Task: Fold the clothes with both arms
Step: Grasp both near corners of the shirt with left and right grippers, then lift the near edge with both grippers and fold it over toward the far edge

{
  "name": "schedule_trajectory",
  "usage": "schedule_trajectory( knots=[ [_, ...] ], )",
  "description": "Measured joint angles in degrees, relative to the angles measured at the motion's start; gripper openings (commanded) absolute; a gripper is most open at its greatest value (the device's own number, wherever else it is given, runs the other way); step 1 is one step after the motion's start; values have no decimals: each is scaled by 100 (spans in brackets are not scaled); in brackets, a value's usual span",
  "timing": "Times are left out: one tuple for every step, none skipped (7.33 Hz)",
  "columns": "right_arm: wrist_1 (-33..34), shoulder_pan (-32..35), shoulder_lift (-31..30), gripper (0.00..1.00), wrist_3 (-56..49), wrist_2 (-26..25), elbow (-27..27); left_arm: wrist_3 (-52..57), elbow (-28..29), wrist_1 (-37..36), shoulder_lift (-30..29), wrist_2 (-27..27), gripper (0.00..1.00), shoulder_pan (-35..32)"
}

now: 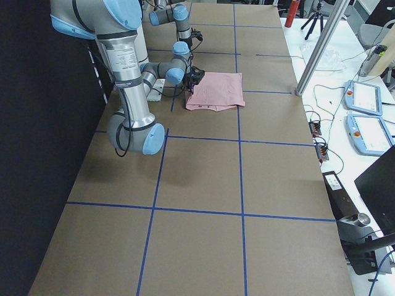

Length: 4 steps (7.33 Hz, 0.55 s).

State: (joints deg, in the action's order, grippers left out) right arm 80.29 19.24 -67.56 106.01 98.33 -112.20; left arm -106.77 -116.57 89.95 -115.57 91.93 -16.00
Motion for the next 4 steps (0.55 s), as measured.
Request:
schedule_trajectory(
  knots=[
    [-27,141,54,0,-11,1,117,17,87,111,-9,2,0,-186],
    [-44,349,230,0,-16,2,331,32,293,274,-67,8,0,-483],
    [-112,623,506,0,-18,6,664,40,748,592,-236,15,0,-845],
    [-330,960,823,0,-19,19,1143,79,1422,1032,-505,31,0,-1239]
  ],
)
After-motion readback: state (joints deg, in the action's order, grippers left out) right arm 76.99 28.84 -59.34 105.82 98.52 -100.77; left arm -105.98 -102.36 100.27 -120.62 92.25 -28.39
